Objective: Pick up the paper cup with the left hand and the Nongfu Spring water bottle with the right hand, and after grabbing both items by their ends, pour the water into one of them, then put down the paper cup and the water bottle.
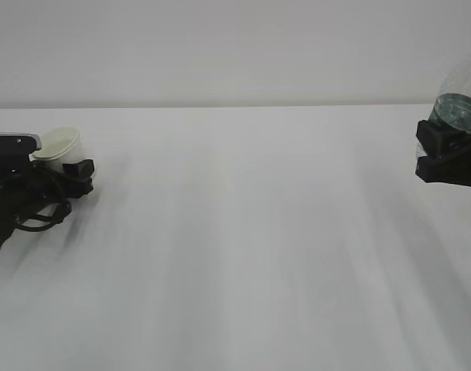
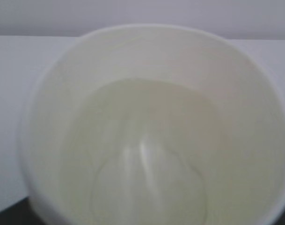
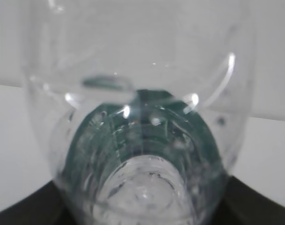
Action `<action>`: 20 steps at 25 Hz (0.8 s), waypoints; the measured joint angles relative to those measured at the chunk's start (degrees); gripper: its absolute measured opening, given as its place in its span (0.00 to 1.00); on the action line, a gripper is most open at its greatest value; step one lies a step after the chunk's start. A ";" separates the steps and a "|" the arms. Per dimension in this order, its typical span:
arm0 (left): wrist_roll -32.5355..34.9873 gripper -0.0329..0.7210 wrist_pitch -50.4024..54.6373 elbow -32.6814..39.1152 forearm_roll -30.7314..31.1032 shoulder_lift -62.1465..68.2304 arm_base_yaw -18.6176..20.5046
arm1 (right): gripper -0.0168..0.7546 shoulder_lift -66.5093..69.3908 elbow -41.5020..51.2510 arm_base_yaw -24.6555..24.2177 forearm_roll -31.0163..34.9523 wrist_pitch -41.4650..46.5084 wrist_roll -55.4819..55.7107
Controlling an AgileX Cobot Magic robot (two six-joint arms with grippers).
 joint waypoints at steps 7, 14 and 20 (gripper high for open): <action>0.12 0.64 -2.86 -0.25 -0.38 1.31 0.00 | 0.57 0.00 0.00 0.00 0.00 0.00 0.12; 0.12 0.77 -4.26 -0.25 0.86 1.77 0.00 | 0.57 0.00 0.00 0.00 0.00 0.00 0.12; 0.12 0.83 -4.26 -0.25 1.26 1.82 0.00 | 0.57 0.00 0.00 0.00 0.00 0.00 0.24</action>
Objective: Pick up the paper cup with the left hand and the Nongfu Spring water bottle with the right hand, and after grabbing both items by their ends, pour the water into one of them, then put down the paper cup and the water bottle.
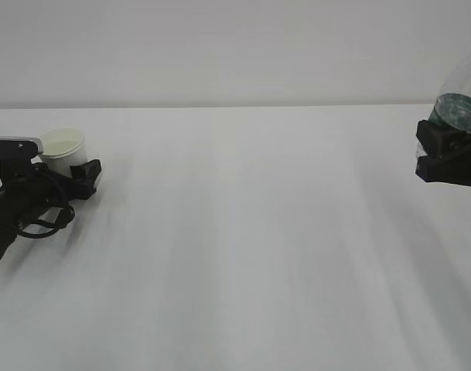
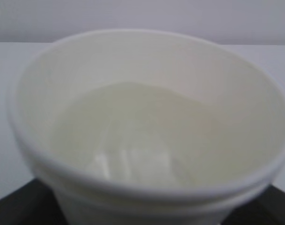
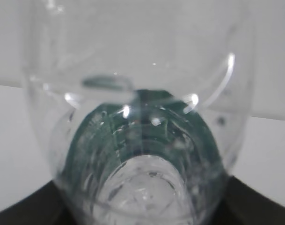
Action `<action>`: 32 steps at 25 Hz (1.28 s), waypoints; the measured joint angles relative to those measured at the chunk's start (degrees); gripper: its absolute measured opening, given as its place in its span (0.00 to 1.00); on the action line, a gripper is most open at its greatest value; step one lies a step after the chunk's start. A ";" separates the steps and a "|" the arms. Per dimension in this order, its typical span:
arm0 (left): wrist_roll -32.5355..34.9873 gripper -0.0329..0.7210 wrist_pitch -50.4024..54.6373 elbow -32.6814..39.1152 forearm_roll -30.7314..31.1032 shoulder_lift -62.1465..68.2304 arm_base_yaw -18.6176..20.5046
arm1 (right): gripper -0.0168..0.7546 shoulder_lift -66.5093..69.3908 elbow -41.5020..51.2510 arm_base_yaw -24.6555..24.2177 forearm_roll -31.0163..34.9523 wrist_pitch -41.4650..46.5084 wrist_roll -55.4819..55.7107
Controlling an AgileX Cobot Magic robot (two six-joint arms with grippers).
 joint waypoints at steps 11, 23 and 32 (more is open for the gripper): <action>0.36 0.83 0.11 2.52 0.13 -2.38 0.00 | 0.57 0.00 0.00 0.00 -0.13 0.00 0.12; 0.62 0.82 0.11 9.00 -0.54 -7.24 0.00 | 0.57 0.00 0.00 0.00 -0.17 0.00 0.83; 1.18 0.82 -0.22 15.59 -1.01 -13.18 0.00 | 0.57 0.00 0.00 0.00 -0.26 -0.50 2.07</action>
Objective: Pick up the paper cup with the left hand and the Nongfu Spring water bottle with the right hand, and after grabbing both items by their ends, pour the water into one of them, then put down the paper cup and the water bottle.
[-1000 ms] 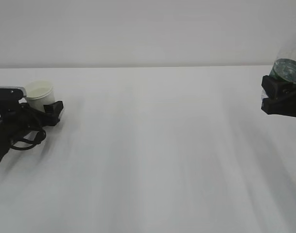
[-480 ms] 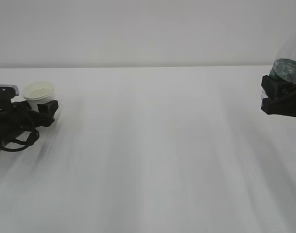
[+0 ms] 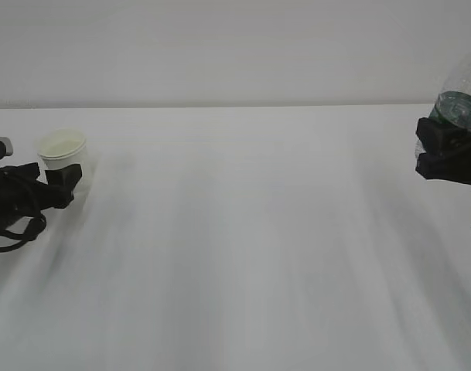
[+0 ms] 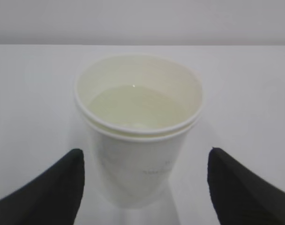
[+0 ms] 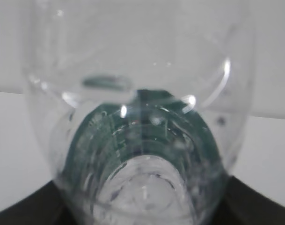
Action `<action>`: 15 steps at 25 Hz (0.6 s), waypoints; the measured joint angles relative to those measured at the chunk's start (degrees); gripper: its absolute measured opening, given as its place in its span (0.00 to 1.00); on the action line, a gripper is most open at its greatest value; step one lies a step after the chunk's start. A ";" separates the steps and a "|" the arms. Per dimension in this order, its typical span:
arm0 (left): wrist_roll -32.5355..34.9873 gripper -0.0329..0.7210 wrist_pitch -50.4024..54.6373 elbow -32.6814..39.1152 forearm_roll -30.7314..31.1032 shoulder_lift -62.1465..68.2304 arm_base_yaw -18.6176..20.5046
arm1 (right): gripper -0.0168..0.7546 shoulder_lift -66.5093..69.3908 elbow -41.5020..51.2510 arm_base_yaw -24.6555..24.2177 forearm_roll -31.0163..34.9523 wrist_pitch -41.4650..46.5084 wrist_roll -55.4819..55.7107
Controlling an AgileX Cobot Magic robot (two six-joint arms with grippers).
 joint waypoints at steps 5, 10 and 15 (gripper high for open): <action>0.11 0.82 -0.33 3.67 -0.03 -3.73 0.00 | 0.57 0.00 0.00 0.00 0.00 0.00 0.37; 0.21 0.82 -1.35 7.91 -0.13 -7.10 0.00 | 0.57 0.00 0.00 0.00 -0.17 0.00 0.40; 0.21 0.82 -1.35 11.02 -0.15 -10.84 0.00 | 0.57 0.00 0.00 0.00 -0.78 0.00 0.89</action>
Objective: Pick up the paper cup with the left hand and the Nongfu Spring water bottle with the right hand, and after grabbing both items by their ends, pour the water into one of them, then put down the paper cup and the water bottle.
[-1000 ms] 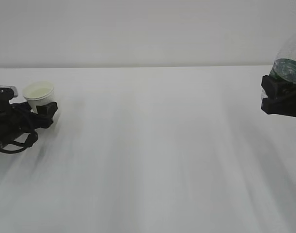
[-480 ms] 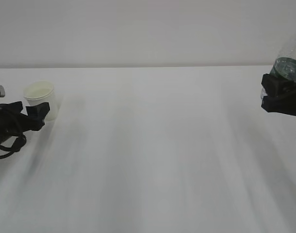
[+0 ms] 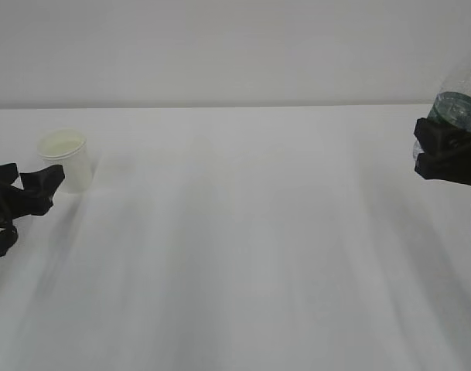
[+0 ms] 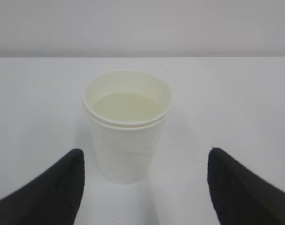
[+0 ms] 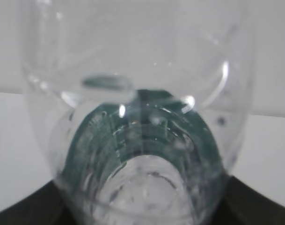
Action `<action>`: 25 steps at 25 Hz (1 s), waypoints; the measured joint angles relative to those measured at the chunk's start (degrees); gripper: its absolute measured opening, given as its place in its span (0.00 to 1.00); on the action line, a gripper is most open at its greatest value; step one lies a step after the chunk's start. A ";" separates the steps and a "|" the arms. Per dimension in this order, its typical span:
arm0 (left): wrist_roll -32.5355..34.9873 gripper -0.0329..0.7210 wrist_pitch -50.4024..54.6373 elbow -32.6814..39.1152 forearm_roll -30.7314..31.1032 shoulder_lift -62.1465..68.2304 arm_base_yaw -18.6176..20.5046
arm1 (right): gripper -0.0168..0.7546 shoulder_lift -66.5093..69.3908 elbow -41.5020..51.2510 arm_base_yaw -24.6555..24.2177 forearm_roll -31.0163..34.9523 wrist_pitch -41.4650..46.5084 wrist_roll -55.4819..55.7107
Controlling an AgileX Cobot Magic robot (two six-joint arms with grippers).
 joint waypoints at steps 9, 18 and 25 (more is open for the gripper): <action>0.02 0.82 -0.13 3.90 -0.10 -7.31 0.00 | 0.57 0.00 0.00 0.00 -0.06 0.00 0.82; 0.12 0.82 0.69 4.36 -0.10 -10.48 0.00 | 0.57 0.00 0.00 0.00 1.45 0.00 0.96; 0.12 0.82 1.47 4.36 -0.10 -10.48 0.00 | 0.57 3.63 0.00 0.00 4.72 -0.30 0.96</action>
